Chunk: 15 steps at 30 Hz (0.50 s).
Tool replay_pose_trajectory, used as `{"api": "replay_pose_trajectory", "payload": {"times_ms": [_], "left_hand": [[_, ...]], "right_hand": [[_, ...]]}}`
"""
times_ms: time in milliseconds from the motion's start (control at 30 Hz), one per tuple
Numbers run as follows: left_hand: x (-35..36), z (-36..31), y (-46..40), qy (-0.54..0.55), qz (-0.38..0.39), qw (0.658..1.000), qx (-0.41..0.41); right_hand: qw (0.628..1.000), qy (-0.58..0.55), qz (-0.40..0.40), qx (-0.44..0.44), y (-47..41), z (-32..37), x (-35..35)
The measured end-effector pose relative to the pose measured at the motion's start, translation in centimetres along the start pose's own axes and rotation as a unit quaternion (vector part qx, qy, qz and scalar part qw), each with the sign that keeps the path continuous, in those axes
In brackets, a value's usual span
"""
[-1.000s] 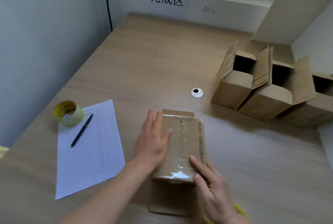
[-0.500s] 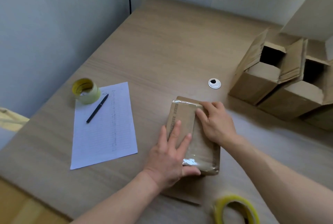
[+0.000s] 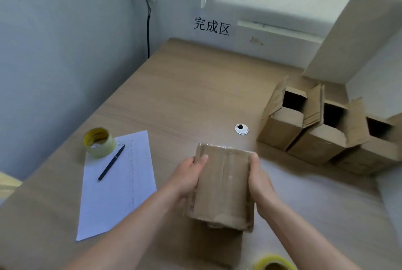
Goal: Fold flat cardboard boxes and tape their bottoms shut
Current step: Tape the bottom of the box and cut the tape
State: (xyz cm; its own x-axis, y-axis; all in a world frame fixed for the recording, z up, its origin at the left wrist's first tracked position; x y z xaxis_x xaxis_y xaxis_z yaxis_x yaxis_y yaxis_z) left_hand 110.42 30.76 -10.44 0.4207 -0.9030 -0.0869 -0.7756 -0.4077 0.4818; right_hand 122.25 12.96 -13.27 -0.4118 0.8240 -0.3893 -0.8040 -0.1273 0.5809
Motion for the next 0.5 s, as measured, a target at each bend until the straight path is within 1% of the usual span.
{"api": "replay_pose_trajectory", "payload": {"times_ms": [33, 67, 100, 133, 167, 200, 233, 300, 367, 400, 433, 467, 500], "left_hand": [[-0.8, -2.1, -0.1, 0.041, -0.027, 0.999, 0.018], [-1.9, -3.9, -0.2, 0.088, -0.055, 0.994, 0.035], [-3.3, -5.5, -0.3, 0.133, -0.08, 0.986, 0.061], [-4.5, -6.8, -0.3, 0.171, -0.09, 0.977, 0.085], [-5.1, -7.7, -0.2, 0.191, -0.083, 0.973, 0.102], [-5.4, -8.0, -0.3, 0.188, -0.068, 0.974, 0.105], [-5.2, -7.6, -0.5, 0.162, -0.049, 0.981, 0.092], [-3.5, -5.1, -0.6, 0.098, 0.013, 0.994, 0.038], [-1.1, -2.8, -0.2, 0.055, 0.08, 0.995, 0.007], [-0.2, -1.7, -0.2, 0.032, 0.097, 0.995, -0.002], [0.4, -1.2, -0.3, 0.007, 0.099, 0.995, 0.001], [0.8, -0.7, -0.7, -0.02, 0.084, 0.996, 0.008], [0.8, -0.1, -1.3, -0.059, 0.047, 0.997, 0.012]], "right_hand": [[0.998, -0.04, -0.01, -0.046, 0.8, 2.4, -0.7], [0.989, -0.107, -0.001, -0.097, 1.9, 5.0, -1.4], [0.973, -0.181, 0.015, -0.143, 3.0, 7.2, -2.2], [0.953, -0.245, 0.024, -0.179, 4.0, 8.8, -3.3], [0.935, -0.29, 0.025, -0.2, 4.8, 9.6, -4.2], [0.929, -0.306, 0.022, -0.207, 5.3, 9.6, -4.7], [0.935, -0.296, 0.018, -0.195, 5.3, 8.8, -4.6], [0.958, -0.252, 0.015, -0.138, 4.5, 5.6, -3.6], [0.977, -0.195, 0.038, -0.077, 3.8, 2.5, -1.7], [0.982, -0.176, 0.051, -0.056, 3.6, 1.2, -0.8], [0.984, -0.159, 0.059, -0.056, 3.5, 0.5, -0.2], [0.987, -0.137, 0.054, -0.069, 3.3, 0.2, 0.1], [0.991, -0.106, 0.036, -0.077, 2.9, -0.3, 0.3]]}}
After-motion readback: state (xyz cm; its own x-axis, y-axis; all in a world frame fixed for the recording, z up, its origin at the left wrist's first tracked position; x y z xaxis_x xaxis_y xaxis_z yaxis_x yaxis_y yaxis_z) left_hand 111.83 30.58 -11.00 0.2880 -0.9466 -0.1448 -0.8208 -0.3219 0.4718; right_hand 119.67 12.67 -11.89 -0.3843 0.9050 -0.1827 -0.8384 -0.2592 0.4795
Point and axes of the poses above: each hand's wrist, its own y-axis away from the middle knuckle, its own x-axis out of the palm, z = x × y, the point moved 9 cm from there along -y, towards the middle knuckle, and after that the axes turned 1 degree about x, right-handed, at the moved point
